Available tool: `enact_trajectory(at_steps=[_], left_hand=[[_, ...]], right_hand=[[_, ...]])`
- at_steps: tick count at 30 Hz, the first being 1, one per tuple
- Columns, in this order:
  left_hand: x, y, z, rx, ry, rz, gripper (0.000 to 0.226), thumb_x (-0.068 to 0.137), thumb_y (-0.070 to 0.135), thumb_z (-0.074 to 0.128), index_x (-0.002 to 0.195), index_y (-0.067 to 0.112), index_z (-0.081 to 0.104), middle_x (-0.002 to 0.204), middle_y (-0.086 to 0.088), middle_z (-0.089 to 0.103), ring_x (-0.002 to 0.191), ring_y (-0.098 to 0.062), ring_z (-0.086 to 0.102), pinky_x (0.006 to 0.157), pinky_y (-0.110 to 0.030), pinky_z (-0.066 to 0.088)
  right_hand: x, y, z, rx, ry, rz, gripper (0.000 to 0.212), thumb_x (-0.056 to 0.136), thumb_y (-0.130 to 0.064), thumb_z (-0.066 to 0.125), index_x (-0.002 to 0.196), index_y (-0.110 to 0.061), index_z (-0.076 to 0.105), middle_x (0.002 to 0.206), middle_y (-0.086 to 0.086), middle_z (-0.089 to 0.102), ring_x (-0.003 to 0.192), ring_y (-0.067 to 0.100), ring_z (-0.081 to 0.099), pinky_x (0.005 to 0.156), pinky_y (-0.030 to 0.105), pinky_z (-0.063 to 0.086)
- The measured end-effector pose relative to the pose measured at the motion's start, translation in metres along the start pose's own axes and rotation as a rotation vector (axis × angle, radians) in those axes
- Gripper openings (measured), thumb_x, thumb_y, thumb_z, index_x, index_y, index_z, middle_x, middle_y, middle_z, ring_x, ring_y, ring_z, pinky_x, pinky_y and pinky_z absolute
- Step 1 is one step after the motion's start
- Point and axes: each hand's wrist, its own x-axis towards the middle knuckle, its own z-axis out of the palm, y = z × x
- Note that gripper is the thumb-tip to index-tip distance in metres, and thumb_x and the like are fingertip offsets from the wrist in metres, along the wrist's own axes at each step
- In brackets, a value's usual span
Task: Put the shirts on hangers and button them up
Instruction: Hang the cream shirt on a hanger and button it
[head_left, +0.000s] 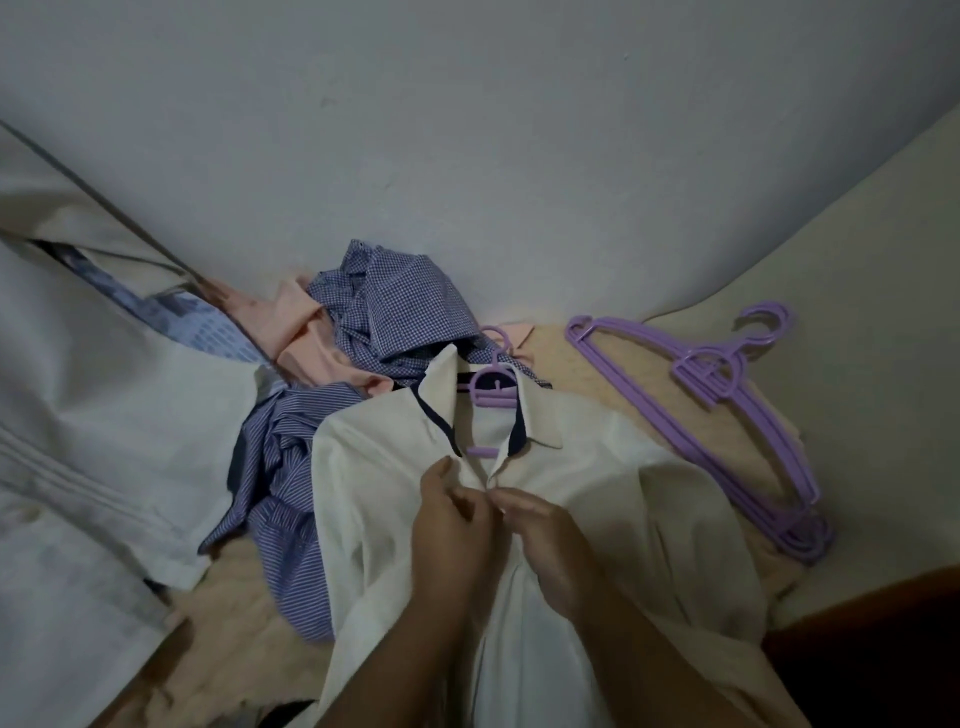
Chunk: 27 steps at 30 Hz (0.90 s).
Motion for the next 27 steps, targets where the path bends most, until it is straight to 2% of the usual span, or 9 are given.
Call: enact_trajectory(at_steps=[3,5,7,9,13,16,19,22,27], left_hand=[[0.005,0.007,0.000,-0.132,0.070,-0.066,0.056,0.084,0.022,0.070,0.132,0.016,0.041,0.093,0.002,0.060,0.077,-0.003,0.058,0.063,-0.011,0.041],[0.014,0.014,-0.001,-0.181,0.106,-0.087,0.060,0.080,0.029,0.075,0.128,0.015,0.043,0.099,0.000,0.058,0.078,-0.004,0.056,0.063,-0.010,0.040],[0.026,0.022,-0.001,-0.182,0.112,-0.075,0.063,0.076,0.034,0.078,0.125,0.016,0.043,0.099,0.000,0.058,0.077,-0.003,0.055,0.062,-0.008,0.040],[0.039,0.027,-0.001,-0.148,0.113,-0.067,0.060,0.077,0.033,0.078,0.123,0.019,0.043,0.096,0.002,0.058,0.075,-0.001,0.054,0.059,-0.006,0.038],[0.058,0.028,-0.002,-0.113,0.144,-0.090,0.043,0.085,0.017,0.067,0.124,0.012,0.051,0.089,0.003,0.061,0.079,-0.009,0.056,0.071,-0.020,0.040],[0.064,0.016,-0.003,-0.265,0.131,-0.213,0.027,0.085,0.022,0.067,0.109,0.012,0.066,0.088,-0.002,0.068,0.085,-0.017,0.063,0.086,-0.035,0.052],[0.066,0.007,-0.006,-0.510,0.046,-0.352,0.017,0.078,0.032,0.071,0.077,0.016,0.074,0.078,-0.010,0.072,0.078,-0.026,0.066,0.085,-0.047,0.053],[0.068,0.004,-0.010,-0.575,-0.017,-0.390,0.025,0.072,0.040,0.071,0.069,0.015,0.074,0.077,-0.014,0.071,0.079,-0.032,0.066,0.084,-0.046,0.053],[0.054,0.010,-0.012,-0.375,0.024,-0.284,0.046,0.090,0.046,0.057,0.065,0.010,0.071,0.065,-0.004,0.070,0.066,-0.018,0.062,0.071,-0.035,0.050]], right_hand=[[0.009,-0.004,0.001,0.062,0.163,0.024,0.017,0.089,-0.013,0.056,0.101,-0.016,0.068,0.099,0.009,0.070,0.090,0.019,0.065,0.081,0.031,0.052],[0.018,-0.010,0.001,0.100,0.226,0.036,0.017,0.093,-0.012,0.049,0.108,-0.016,0.056,0.094,0.008,0.068,0.077,0.014,0.060,0.065,0.028,0.046],[0.026,-0.019,0.003,0.150,0.223,0.054,0.019,0.098,-0.016,0.040,0.112,-0.015,0.053,0.087,0.008,0.067,0.058,0.014,0.048,0.051,0.024,0.032],[0.030,-0.029,0.008,0.339,0.176,0.093,0.018,0.100,-0.018,0.037,0.100,-0.013,0.054,0.081,0.010,0.061,0.050,0.014,0.039,0.048,0.024,0.024],[0.038,-0.039,0.019,0.546,0.072,0.078,0.022,0.100,-0.017,0.040,0.080,-0.013,0.049,0.065,0.006,0.052,0.053,0.017,0.045,0.052,0.025,0.035],[0.046,-0.036,0.025,0.528,0.080,0.036,0.013,0.096,-0.017,0.052,0.086,-0.011,0.058,0.068,0.004,0.052,0.061,0.017,0.054,0.058,0.029,0.050],[0.048,-0.036,0.031,0.494,0.073,0.055,0.008,0.092,-0.016,0.059,0.095,-0.010,0.062,0.076,0.005,0.056,0.067,0.018,0.058,0.062,0.032,0.052],[0.047,-0.036,0.034,0.423,0.069,0.049,0.007,0.091,-0.011,0.059,0.097,-0.011,0.064,0.077,0.004,0.060,0.066,0.016,0.057,0.062,0.029,0.048],[0.040,-0.023,0.021,0.061,0.236,-0.075,0.015,0.089,-0.002,0.056,0.096,-0.011,0.066,0.069,0.002,0.061,0.055,0.010,0.049,0.046,0.019,0.037]])
